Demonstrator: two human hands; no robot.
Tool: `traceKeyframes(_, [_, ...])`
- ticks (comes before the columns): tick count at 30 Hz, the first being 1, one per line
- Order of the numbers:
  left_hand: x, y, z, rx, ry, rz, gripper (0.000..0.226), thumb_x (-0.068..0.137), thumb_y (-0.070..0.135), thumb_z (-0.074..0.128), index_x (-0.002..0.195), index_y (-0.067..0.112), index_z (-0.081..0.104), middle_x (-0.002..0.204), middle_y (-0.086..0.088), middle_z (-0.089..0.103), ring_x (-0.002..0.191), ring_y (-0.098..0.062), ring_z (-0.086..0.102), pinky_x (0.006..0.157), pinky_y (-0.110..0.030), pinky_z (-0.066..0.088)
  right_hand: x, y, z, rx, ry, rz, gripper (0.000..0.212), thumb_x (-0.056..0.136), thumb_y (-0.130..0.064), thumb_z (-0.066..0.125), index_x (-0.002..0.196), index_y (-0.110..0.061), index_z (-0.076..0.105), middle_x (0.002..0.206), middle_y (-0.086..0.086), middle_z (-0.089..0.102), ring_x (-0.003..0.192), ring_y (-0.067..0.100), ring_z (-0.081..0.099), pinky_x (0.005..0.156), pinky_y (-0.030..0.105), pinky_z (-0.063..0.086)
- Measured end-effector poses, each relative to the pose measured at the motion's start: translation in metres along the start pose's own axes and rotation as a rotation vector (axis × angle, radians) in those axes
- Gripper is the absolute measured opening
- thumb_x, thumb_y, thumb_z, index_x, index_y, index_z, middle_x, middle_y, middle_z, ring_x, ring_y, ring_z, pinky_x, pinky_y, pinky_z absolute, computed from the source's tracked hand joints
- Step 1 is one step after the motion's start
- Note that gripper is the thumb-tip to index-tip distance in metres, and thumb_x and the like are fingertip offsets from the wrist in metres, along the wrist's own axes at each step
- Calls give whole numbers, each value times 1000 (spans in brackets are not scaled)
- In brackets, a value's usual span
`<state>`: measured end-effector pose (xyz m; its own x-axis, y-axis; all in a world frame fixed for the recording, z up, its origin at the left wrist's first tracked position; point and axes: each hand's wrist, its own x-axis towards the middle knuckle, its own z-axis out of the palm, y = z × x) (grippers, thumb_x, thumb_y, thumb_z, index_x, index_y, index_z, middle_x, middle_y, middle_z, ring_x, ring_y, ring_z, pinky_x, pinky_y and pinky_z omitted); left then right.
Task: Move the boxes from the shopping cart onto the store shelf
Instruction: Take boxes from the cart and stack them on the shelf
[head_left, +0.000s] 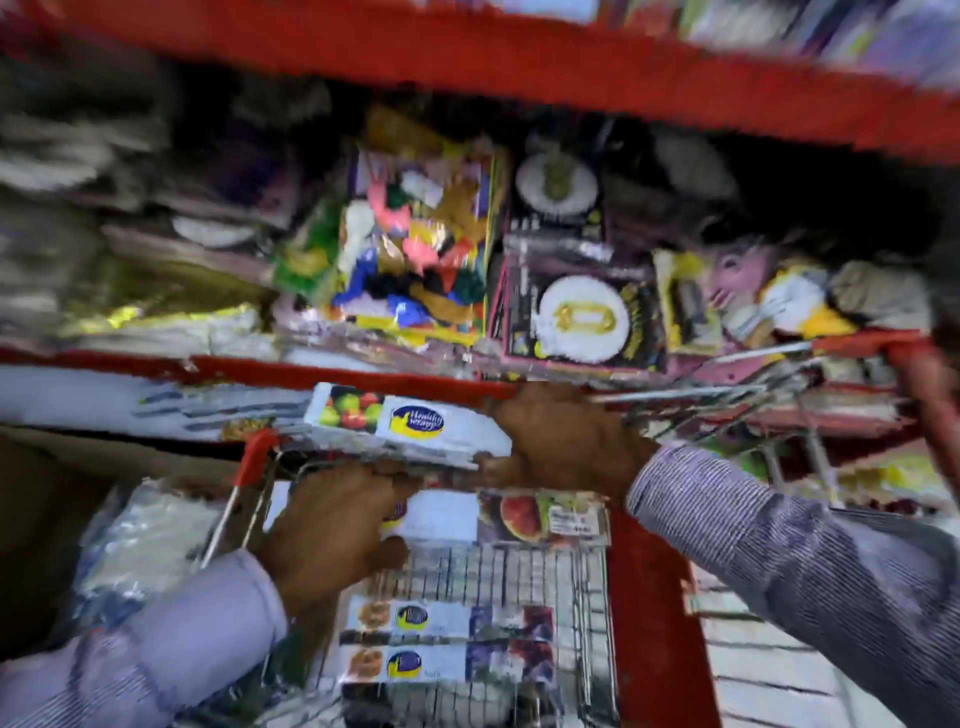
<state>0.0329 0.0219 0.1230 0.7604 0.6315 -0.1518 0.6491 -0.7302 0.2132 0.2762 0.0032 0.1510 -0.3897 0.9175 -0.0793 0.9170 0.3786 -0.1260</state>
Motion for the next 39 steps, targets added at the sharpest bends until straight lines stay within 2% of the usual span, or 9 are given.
traceKeyframes(2, [-8, 9, -54, 37, 64, -35, 61, 39, 58, 70, 94, 32, 74, 82, 4, 78, 69, -21, 74, 49, -24, 56, -2, -11, -62, -15, 68, -2, 49, 80, -58, 62, 110, -20, 62, 94, 6, 73, 85, 29, 67, 63, 31, 42])
traceKeyframes(4, [-15, 17, -103, 41, 127, -84, 67, 43, 65, 61, 102, 35, 73, 94, 8, 78, 84, -18, 73, 61, -29, 60, -6, -22, -124, -23, 138, -1, 43, 76, -58, 62, 100, -23, 63, 86, 5, 72, 77, 30, 66, 58, 28, 33])
traceKeyframes(8, [-26, 34, -200, 46, 289, -73, 70, 45, 63, 61, 112, 43, 67, 96, 9, 77, 92, -16, 70, 71, -29, 56, -13, -39, -236, -124, 248, 3, 45, 74, -63, 59, 95, -23, 64, 69, 1, 63, 56, 24, 47, 51, 29, 31])
traceKeyframes(12, [-24, 40, -267, 90, 367, -64, 71, 49, 65, 63, 118, 49, 61, 108, 13, 73, 103, -11, 65, 81, -29, 53, -13, -38, -298, -170, 341, 24, 43, 74, -60, 53, 94, -23, 62, 80, 3, 70, 65, 24, 60, 54, 33, 47])
traceKeyframes(15, [-13, 39, -307, 88, 455, -32, 72, 48, 66, 60, 118, 50, 61, 110, 13, 72, 105, -9, 64, 83, -27, 52, -5, -25, -335, -194, 377, 63, 37, 77, -54, 56, 91, -20, 59, 86, 4, 66, 71, 24, 58, 58, 35, 47])
traceKeyframes(22, [28, 28, -359, 56, 471, -67, 61, 53, 55, 75, 113, 43, 69, 110, 16, 72, 101, -7, 63, 80, -21, 48, 46, 33, -362, -233, 282, 222, 40, 87, -45, 59, 108, -11, 59, 115, 15, 54, 99, 37, 58, 82, 44, 51])
traceKeyframes(30, [73, -1, -372, 13, 416, -61, 62, 51, 61, 76, 112, 45, 69, 111, 20, 72, 96, -6, 64, 79, -27, 54, 116, 85, -338, -272, 180, 317, 48, 87, -37, 61, 126, -9, 55, 127, 18, 51, 111, 38, 57, 91, 47, 51])
traceKeyframes(35, [88, -12, -364, -1, 397, -56, 66, 56, 59, 76, 117, 38, 69, 117, 19, 69, 105, -8, 60, 88, -28, 51, 124, 102, -328, -271, 199, 335, 50, 87, -36, 63, 128, -9, 54, 129, 16, 53, 115, 36, 55, 95, 44, 48])
traceKeyframes(39, [98, -8, -361, -6, 392, -49, 59, 57, 53, 78, 114, 38, 71, 115, 17, 72, 99, -8, 64, 78, -22, 50, 123, 105, -324, -240, 287, 313, 46, 85, -30, 67, 127, -12, 56, 129, 13, 54, 115, 35, 56, 93, 40, 48])
